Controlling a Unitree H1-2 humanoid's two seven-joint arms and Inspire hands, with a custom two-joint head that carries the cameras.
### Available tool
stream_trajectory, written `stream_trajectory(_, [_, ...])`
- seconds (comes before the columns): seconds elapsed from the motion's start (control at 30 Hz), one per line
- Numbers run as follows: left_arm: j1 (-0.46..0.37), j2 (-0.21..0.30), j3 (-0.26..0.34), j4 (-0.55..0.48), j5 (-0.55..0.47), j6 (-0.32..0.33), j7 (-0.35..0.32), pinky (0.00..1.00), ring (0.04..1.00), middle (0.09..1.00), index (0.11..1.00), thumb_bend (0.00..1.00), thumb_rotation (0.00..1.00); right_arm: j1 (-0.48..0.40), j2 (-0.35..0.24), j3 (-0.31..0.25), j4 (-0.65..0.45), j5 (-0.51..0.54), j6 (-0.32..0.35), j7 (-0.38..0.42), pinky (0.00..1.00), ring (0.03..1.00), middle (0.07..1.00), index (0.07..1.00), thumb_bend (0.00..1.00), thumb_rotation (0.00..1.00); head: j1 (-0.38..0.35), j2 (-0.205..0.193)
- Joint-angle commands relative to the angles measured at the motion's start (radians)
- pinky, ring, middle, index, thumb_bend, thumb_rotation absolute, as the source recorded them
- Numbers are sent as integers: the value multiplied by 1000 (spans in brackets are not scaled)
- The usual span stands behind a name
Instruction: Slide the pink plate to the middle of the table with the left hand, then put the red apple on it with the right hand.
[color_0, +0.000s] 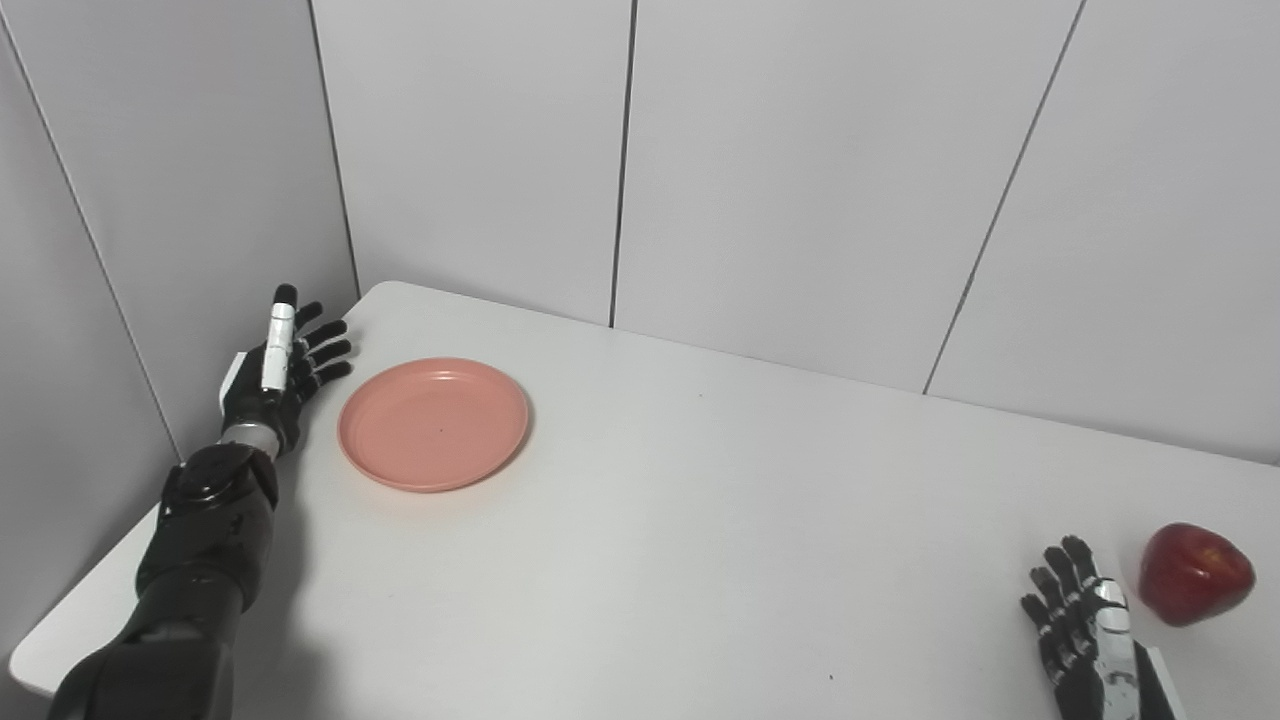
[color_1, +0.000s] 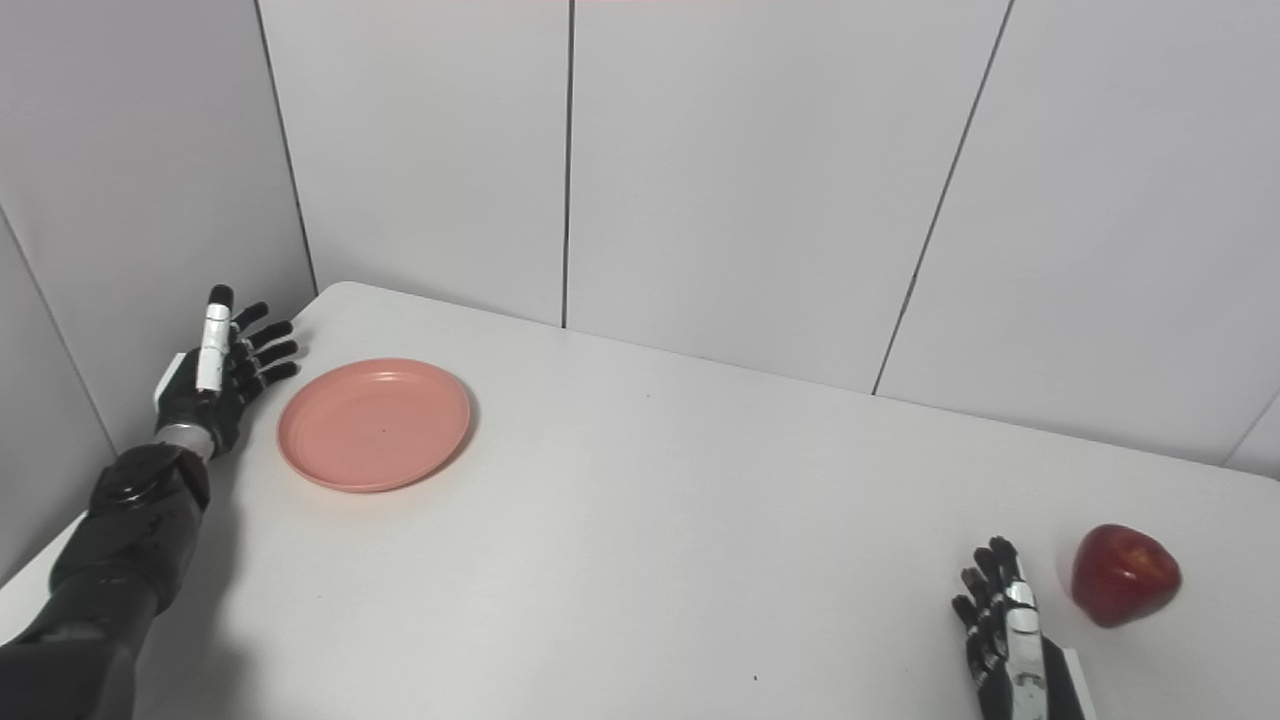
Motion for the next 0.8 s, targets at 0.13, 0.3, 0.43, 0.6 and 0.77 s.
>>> stream_trajectory(0.13, [-16, 11, -11, 5, -9, -25, -37, 746, 785, 795, 863, 870, 948, 21, 11, 5, 53, 13, -43, 20, 1000, 1000, 996, 999, 730, 952, -1, 1])
stream_trajectory(0.3, [-11, 0, -8, 2, -23, -10, -43, 752, 791, 801, 850, 827, 959, 20, 12, 6, 54, 10, -46, 17, 1000, 1000, 993, 994, 720, 952, -4, 1])
stream_trajectory(0.43, [16, -22, -16, -85, -24, 40, -12, 750, 782, 784, 853, 811, 947, 21, 15, 5, 50, 8, -40, 12, 1000, 1000, 991, 989, 731, 937, -6, 4])
stream_trajectory(0.6, [37, -33, -32, -138, -20, 69, -14, 750, 788, 796, 875, 837, 957, 24, 16, 9, 43, 3, -40, 11, 1000, 1000, 987, 990, 745, 931, -10, 7])
stream_trajectory(0.77, [58, -56, -37, -204, -23, 111, 0, 719, 778, 786, 852, 869, 933, 24, 15, 11, 42, -2, -44, 12, 1000, 998, 986, 990, 760, 921, -10, 8])
